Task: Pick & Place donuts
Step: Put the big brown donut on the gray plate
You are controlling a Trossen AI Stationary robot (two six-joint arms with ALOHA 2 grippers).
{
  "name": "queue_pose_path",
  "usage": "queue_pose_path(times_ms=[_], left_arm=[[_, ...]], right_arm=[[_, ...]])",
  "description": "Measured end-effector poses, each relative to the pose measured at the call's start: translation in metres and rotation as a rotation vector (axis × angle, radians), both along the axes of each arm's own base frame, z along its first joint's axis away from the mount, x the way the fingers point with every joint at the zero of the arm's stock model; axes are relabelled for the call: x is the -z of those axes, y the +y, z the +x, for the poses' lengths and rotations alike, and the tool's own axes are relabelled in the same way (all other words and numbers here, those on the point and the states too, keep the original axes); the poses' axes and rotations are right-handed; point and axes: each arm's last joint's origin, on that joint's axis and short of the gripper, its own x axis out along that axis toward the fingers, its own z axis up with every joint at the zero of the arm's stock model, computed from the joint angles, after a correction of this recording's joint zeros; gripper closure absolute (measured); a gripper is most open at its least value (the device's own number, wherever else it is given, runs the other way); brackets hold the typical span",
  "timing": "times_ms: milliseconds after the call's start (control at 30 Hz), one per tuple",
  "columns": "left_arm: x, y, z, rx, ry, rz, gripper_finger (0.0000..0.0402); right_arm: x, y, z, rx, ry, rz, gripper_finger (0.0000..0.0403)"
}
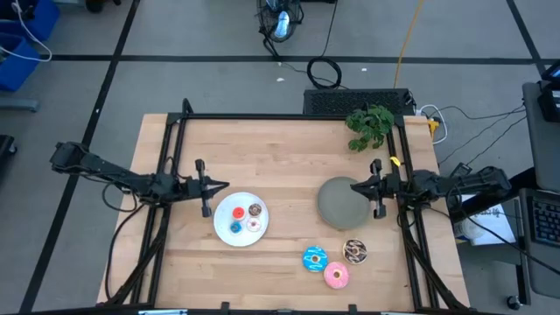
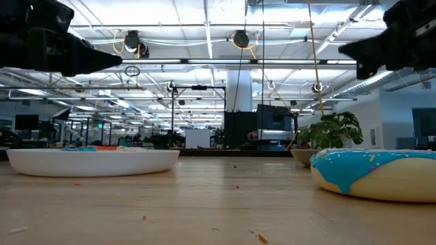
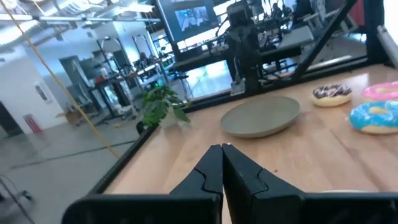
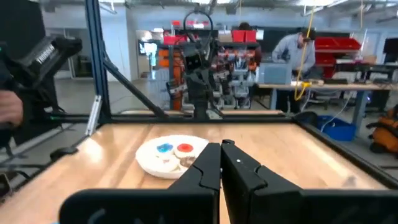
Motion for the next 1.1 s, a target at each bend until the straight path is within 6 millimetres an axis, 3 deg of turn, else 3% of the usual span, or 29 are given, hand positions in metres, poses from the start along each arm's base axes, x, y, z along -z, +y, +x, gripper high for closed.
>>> queue_pose_path(times_ms=[67, 167, 233, 400, 467, 567, 800, 1000, 1100], left_arm=[[0.0, 0.0, 0.0, -0.006, 0.005, 0.034, 0.0397], [0.0, 0.0, 0.0, -0.007, 0.011, 0.067, 0.0397], [0.0, 0.0, 0.0, -0.008, 0.012, 0.071, 0.0388], [0.0, 0.001, 0.0, -0.036, 0.021, 0.102, 0.0367], [0.001, 0.001, 0.0, -0.05, 0.031, 0.104, 0.0363], [0.002, 0.002, 0.0, -0.072, 0.039, 0.105, 0.0361], [0.001, 0.004, -0.001, -0.131, 0.032, 0.098, 0.036], [0.001, 0.004, -0.001, -0.129, 0.011, 0.004, 0.036], [0.001, 0.004, -0.001, -0.13, -0.005, -0.062, 0.036]], right_arm=[[0.002, 0.001, 0.001, 0.007, 0.098, -0.022, 0.0403], [-0.04, 0.005, 0.003, 0.037, 0.139, -0.045, 0.0403], [-0.063, 0.007, 0.006, 0.103, 0.267, -0.06, 0.0403], [-0.104, 0.022, 0.03, 0.185, 0.642, -0.055, 0.0403], [-0.111, 0.032, 0.045, 0.198, 0.797, -0.055, 0.0403], [-0.109, 0.055, 0.073, 0.186, 0.999, -0.104, 0.0403], [-0.085, 0.096, 0.124, 0.123, 1.218, -0.134, 0.0403], [-0.07, 0.117, 0.122, 0.082, 1.455, -0.043, 0.0403], [-0.069, 0.119, 0.117, 0.123, 1.466, 0.03, 0.0403]])
